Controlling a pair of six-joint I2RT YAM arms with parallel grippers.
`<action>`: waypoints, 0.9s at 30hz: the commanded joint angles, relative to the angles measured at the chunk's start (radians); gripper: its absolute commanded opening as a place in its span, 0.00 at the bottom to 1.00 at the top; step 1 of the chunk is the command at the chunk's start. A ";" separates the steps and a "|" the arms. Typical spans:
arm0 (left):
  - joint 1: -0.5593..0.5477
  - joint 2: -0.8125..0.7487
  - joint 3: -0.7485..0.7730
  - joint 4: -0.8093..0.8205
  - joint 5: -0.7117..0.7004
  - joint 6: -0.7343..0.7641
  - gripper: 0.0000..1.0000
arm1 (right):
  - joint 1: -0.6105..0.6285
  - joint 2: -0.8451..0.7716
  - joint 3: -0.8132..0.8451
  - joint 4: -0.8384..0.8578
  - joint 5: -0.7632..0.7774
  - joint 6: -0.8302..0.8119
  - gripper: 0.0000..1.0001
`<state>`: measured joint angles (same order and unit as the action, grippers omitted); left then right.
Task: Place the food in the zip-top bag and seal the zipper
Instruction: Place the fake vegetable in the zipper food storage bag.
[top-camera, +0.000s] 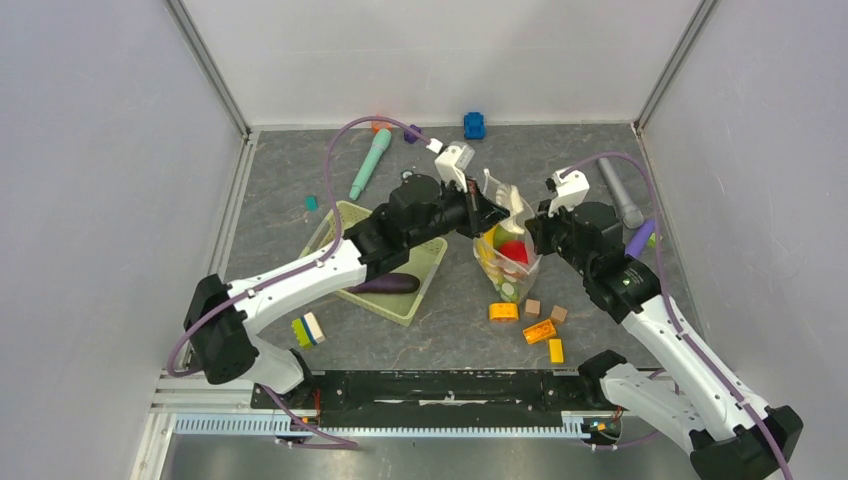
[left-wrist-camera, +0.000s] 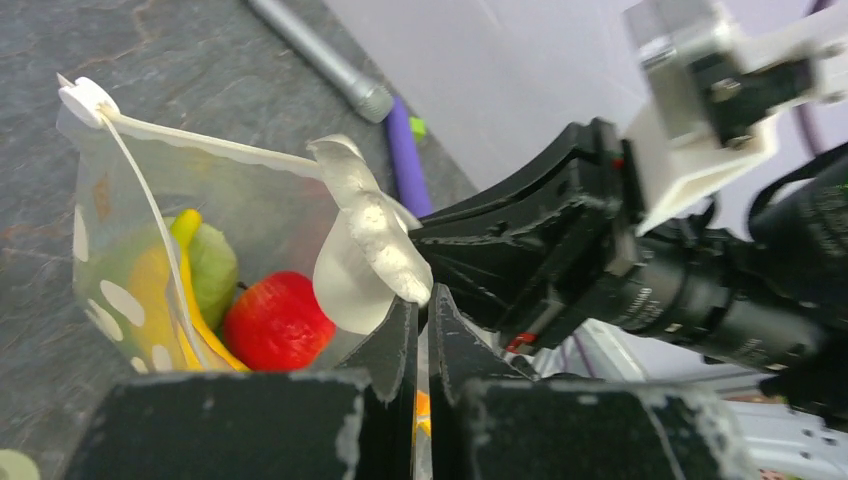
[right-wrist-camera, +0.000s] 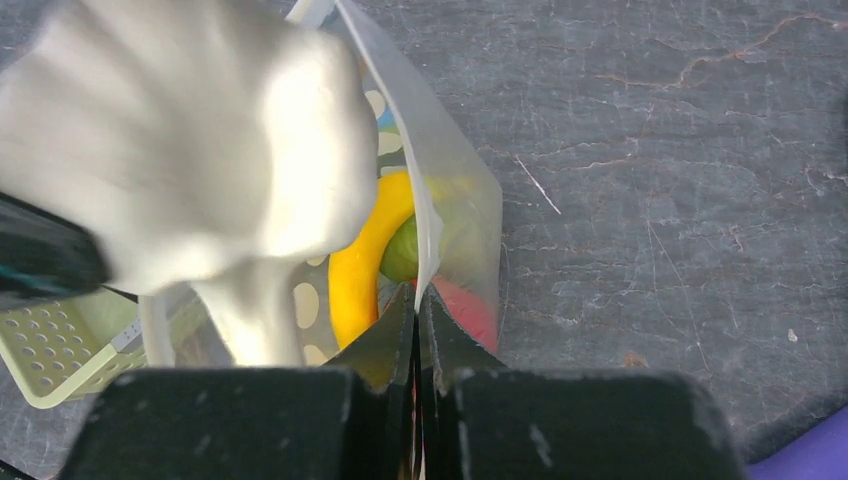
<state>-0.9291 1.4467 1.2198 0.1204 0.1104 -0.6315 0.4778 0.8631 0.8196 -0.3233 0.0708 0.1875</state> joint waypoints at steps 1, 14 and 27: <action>-0.057 0.017 0.064 -0.083 -0.200 0.148 0.02 | 0.001 -0.029 -0.011 0.028 0.027 0.006 0.03; -0.115 0.036 0.066 -0.170 -0.293 0.212 0.14 | 0.000 -0.026 -0.013 0.024 0.051 0.006 0.03; -0.122 0.041 0.087 -0.194 -0.237 0.224 1.00 | 0.001 -0.023 -0.014 0.023 0.053 0.006 0.04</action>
<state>-1.0470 1.4845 1.2514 -0.0750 -0.1505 -0.4400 0.4778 0.8509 0.8040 -0.3233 0.1108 0.1875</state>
